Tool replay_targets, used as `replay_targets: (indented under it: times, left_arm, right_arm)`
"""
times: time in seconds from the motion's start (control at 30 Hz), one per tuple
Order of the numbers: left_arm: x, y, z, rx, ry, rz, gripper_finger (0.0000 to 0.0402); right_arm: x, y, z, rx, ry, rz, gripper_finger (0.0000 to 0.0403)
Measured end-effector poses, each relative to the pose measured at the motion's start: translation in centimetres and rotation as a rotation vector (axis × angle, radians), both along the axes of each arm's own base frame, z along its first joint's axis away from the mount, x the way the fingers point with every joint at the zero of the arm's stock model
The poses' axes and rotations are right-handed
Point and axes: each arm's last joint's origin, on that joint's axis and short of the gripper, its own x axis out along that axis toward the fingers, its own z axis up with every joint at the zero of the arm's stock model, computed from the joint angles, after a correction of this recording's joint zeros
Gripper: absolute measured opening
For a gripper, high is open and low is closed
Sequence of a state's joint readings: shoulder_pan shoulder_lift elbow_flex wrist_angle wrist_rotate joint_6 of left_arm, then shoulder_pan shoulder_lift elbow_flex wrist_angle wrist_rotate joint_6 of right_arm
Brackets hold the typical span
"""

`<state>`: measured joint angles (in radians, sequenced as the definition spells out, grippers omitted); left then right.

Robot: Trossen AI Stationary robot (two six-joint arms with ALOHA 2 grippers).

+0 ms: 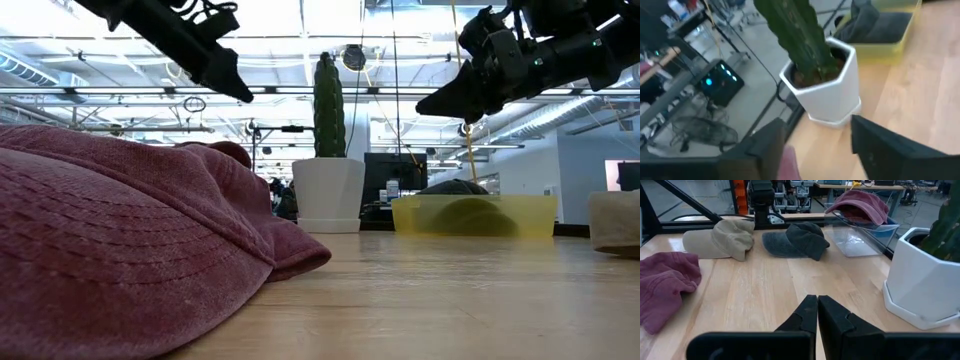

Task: Pick & Place hat
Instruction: Put the top red cap into the transparent bin

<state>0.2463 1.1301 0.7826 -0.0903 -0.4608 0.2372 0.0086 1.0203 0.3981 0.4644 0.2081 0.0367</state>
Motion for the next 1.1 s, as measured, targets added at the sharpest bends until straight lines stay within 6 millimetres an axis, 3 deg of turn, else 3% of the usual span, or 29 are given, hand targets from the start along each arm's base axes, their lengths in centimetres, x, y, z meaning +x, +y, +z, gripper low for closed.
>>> replay_targets:
  times: [0.2,0.37,0.53,0.67,1.1]
  left_arm:
    - [1.4,-0.6,-2.4,-0.026,0.125,-0.014,0.0327]
    - [2.9,-1.4,-4.8,0.069,0.263,0.082,0.035]
    - [3.9,-2.1,-6.9,0.223,0.388,0.239,0.0331]
    - [4.3,-2.3,-7.5,0.292,0.402,0.315,0.0307]
    - [4.0,-1.4,-7.7,0.253,0.375,0.372,0.0227]
  right_arm:
    - [0.1,0.0,0.7,-0.079,-0.061,0.016,0.0004]
    - [0.2,0.0,1.6,-0.181,-0.132,0.028,0.0004]
    - [0.3,0.0,2.3,-0.28,-0.181,0.033,0.0004]
    - [0.3,0.0,2.6,-0.328,-0.206,0.032,0.0004]
    - [0.2,-0.3,2.9,-0.306,-0.234,0.01,0.0004]
